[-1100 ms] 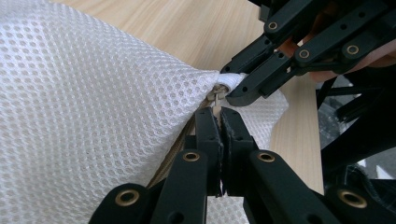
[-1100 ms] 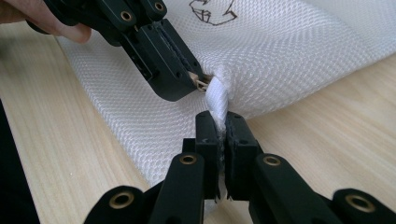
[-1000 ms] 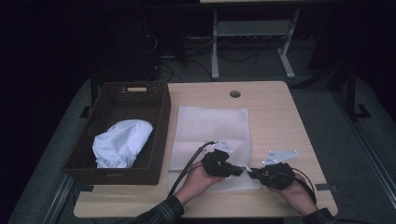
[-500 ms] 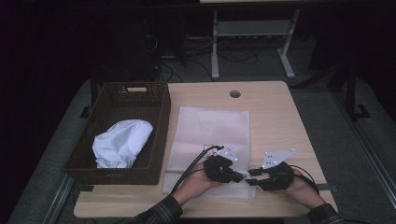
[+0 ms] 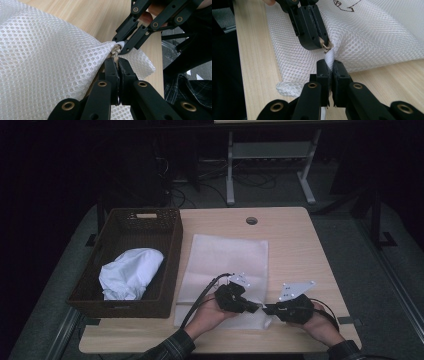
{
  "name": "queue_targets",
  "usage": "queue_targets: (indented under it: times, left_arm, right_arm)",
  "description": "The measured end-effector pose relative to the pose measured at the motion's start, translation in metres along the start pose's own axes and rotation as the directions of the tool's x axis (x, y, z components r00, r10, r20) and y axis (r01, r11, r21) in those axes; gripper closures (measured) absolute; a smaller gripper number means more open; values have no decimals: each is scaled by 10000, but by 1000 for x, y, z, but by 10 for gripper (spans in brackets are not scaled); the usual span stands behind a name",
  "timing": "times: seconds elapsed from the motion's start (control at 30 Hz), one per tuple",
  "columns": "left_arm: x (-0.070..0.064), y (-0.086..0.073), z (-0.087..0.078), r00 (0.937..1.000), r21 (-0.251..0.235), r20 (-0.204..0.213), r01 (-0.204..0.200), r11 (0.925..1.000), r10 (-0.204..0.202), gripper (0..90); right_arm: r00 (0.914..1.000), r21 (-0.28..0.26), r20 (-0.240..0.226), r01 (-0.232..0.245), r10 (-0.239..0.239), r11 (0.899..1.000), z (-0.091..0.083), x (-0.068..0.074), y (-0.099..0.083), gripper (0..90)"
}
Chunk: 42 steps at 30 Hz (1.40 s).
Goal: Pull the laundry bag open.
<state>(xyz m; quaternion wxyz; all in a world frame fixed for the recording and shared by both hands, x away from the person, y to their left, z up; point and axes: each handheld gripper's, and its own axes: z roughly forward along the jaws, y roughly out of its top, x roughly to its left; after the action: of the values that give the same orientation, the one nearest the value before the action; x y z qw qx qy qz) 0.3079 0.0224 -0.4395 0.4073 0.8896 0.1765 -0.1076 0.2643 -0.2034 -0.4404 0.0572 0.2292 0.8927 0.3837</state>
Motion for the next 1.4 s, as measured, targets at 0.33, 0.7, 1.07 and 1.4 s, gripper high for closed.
queue_targets:
  times: [0.33,0.7,1.07,1.4]
  left_arm:
    - [9,-2,-12,9976,-96,-641,-252,9996,246,883]
    - [23,-5,-18,9976,-102,-691,49,9999,-56,883]
    - [30,18,-5,9968,125,-716,-350,9993,358,882]
    - [43,0,-26,9922,-188,-1238,97,9998,-120,880]
  right_arm:
    - [9988,-139,368,-317,322,9994,-11,-5,-2,852]
    - [9956,-141,738,-576,585,9982,-17,-11,-9,851]
    - [9822,-484,1272,-1330,1382,9899,-27,-12,-21,851]
    - [9789,-412,1605,-1215,1266,9917,-30,-15,-23,849]
